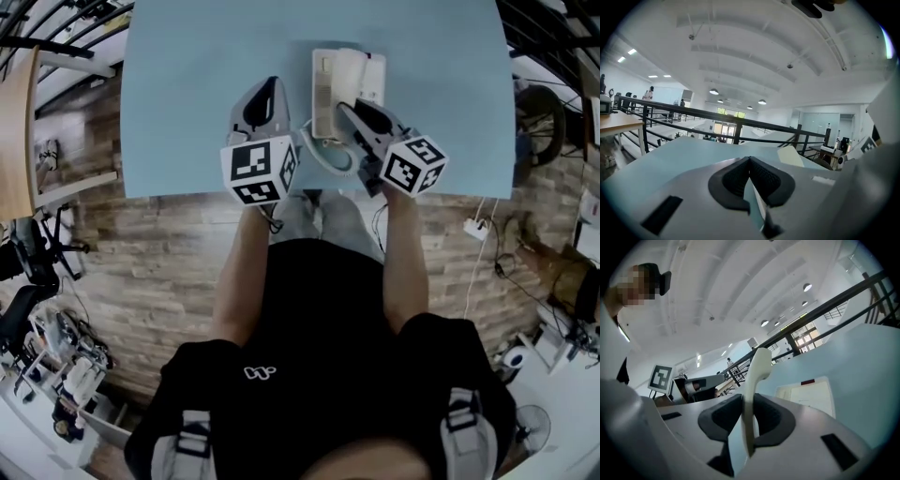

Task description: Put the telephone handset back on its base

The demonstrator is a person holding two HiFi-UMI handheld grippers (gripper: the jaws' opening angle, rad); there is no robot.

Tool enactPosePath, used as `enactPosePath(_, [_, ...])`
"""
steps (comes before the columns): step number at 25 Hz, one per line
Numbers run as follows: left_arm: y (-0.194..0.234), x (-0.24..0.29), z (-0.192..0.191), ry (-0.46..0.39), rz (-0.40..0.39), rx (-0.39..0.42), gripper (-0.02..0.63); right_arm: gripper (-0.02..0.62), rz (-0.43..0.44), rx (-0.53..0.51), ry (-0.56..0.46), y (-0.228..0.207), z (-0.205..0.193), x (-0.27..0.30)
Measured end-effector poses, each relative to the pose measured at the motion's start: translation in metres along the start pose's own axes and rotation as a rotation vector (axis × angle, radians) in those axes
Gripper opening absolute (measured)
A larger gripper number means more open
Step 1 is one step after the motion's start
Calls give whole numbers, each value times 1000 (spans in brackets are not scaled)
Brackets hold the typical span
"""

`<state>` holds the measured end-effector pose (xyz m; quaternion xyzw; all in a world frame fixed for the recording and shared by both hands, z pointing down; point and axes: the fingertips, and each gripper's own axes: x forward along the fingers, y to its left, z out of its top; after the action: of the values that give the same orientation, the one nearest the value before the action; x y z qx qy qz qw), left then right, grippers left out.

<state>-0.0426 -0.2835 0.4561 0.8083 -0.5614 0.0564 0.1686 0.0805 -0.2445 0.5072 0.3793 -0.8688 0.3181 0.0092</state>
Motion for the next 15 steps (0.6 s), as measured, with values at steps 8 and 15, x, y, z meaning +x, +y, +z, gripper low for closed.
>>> enactPosePath(8, [11,-9,-15,18,51,-25,0,75,79,12,58,1,-31,27])
enactPosePath(15, [28,-18,-16,14,82,-48,0,75,67,65,43,-7,-32,52])
